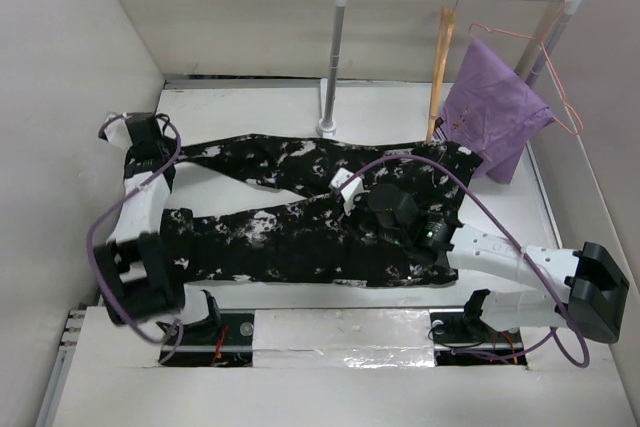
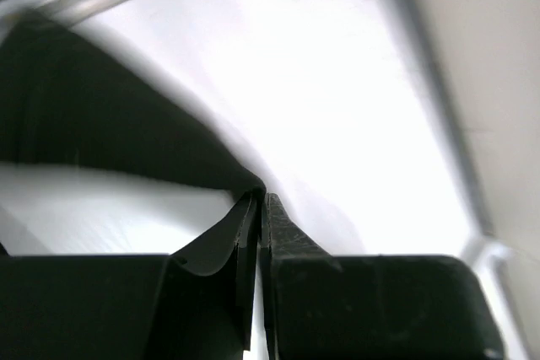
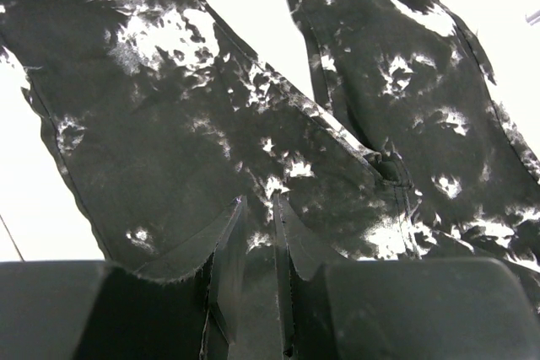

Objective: Place the trousers on the hanger
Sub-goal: Flatten out the trousers at the center of the board.

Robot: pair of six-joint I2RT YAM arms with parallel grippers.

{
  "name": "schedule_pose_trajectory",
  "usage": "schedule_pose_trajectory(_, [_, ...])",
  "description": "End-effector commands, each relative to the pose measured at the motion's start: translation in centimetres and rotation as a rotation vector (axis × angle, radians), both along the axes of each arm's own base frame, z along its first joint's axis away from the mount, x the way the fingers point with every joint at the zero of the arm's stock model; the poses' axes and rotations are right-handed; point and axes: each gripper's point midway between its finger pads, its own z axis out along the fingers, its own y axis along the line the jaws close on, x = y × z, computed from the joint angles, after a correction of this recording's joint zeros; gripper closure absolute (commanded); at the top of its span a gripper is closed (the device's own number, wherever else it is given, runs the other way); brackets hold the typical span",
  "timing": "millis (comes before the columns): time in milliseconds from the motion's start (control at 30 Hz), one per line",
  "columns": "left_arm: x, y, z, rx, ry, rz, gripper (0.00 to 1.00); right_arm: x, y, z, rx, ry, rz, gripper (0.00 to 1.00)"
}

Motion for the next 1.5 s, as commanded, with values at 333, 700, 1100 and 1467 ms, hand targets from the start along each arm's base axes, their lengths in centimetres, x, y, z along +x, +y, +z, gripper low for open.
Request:
schedule_pose_trajectory(333, [-6.7, -5.1, 15.6, 0.156, -0.241, -0.244, 1.0, 0.1, -1.7, 5.5, 0.132, -0.095, -0.041, 0.75])
schedule_pose_trajectory(700, [1.9, -1.6, 8.7, 0.037, -0.075, -0.181, 1.0, 2.9, -3.7, 3.7, 0.1, -0.069, -0.155, 0.79])
schedule_pose_trajectory(1100, [9.2, 3.0, 1.6, 0.181, 0.221, -0.101, 0.4, 6.7, -8.5, 2.6, 0.138, -0.043, -0.37, 0.89])
schedule_pose_trajectory(1467, [4.6, -15.1, 10.5, 0.125, -0.226, -0.466, 0.36, 11.3, -16.5, 0.5, 0.222, 0.039, -0.648, 0.52])
